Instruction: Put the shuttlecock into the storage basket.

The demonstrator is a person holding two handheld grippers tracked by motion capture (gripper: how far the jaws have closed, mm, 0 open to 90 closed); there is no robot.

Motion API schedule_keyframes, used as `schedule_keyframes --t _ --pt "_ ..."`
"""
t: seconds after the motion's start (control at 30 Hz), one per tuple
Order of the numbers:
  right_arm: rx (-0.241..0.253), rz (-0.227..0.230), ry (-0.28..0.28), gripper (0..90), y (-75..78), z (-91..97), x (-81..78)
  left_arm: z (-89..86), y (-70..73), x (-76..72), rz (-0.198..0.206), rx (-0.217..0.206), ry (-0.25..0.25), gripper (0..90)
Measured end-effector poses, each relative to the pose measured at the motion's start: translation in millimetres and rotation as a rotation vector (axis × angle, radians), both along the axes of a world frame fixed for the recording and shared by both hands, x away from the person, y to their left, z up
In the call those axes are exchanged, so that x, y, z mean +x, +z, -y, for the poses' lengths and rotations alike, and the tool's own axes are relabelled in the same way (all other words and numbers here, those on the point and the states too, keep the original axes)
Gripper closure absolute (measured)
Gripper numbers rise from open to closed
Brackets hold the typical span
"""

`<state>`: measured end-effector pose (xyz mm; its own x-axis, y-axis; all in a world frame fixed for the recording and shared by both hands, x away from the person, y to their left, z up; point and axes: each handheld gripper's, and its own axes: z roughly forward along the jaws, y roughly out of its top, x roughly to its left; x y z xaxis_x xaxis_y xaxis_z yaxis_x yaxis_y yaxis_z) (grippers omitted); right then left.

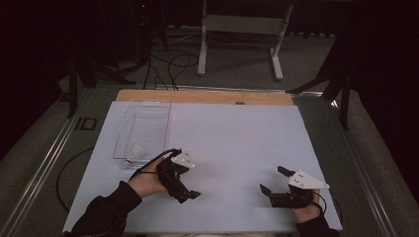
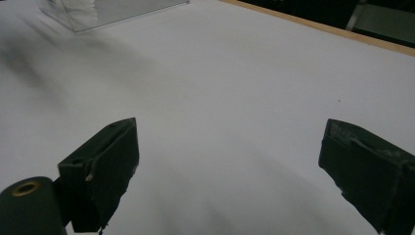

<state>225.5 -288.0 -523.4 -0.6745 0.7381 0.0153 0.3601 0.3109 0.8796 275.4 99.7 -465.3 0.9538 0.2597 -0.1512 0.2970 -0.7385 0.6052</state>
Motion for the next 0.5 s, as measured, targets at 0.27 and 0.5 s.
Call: schedule_keyframes --t 0.27,0.5 --pt "-0.002 -0.002 0.001 8.1 -0.1 -0.2 0.0 -11.3 -14.5 -7.8 -0.009 0.017 0.020 0.0" --pt "-0.003 -0.003 0.002 8.0 -0.3 -0.2 0.2 -27.7 -26.0 -13.9 -0.013 0.031 0.065 0.0"
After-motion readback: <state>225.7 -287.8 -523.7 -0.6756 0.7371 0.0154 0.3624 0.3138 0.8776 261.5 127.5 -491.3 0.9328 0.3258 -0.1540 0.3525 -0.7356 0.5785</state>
